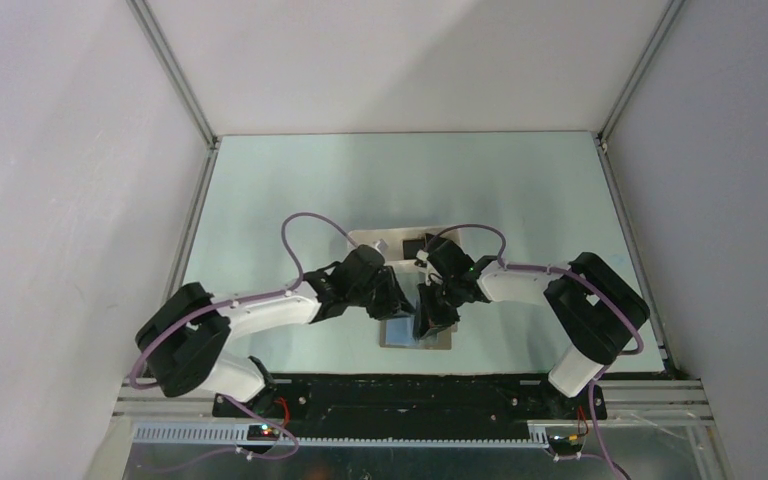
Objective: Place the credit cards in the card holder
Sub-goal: Turn over the card holder at the center of the board, then pick up the credit card from the storage box.
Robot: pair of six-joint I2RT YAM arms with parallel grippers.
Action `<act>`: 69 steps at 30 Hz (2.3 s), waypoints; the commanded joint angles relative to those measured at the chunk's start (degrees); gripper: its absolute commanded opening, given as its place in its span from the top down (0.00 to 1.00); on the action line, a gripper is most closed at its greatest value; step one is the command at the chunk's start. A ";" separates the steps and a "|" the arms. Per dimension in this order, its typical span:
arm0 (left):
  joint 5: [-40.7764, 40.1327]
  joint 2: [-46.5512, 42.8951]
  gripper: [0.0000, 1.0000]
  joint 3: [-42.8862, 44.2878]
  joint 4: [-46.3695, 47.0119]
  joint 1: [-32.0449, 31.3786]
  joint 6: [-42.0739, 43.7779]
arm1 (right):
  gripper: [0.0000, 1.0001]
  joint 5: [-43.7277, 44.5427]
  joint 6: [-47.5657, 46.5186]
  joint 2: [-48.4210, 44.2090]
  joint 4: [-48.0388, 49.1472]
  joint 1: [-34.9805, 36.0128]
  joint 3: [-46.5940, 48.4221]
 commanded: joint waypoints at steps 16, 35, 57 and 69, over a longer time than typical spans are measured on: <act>2.56 7.13 0.80 6.95 -2.06 -2.63 1.21 | 0.96 4.71 -2.07 -10.69 -7.99 -2.14 -1.31; 7.56 21.98 0.72 9.90 14.21 -4.95 -3.69 | 0.97 1.79 -4.50 -18.51 -10.22 -9.17 -3.97; 1.47 -3.25 0.35 -4.69 17.09 -1.33 -2.29 | 0.97 -0.31 -2.72 -17.27 -5.46 -10.15 -3.49; -2.15 -4.31 0.39 7.40 -2.01 11.53 8.82 | 0.69 -2.80 -8.48 -13.35 -11.02 -24.54 12.90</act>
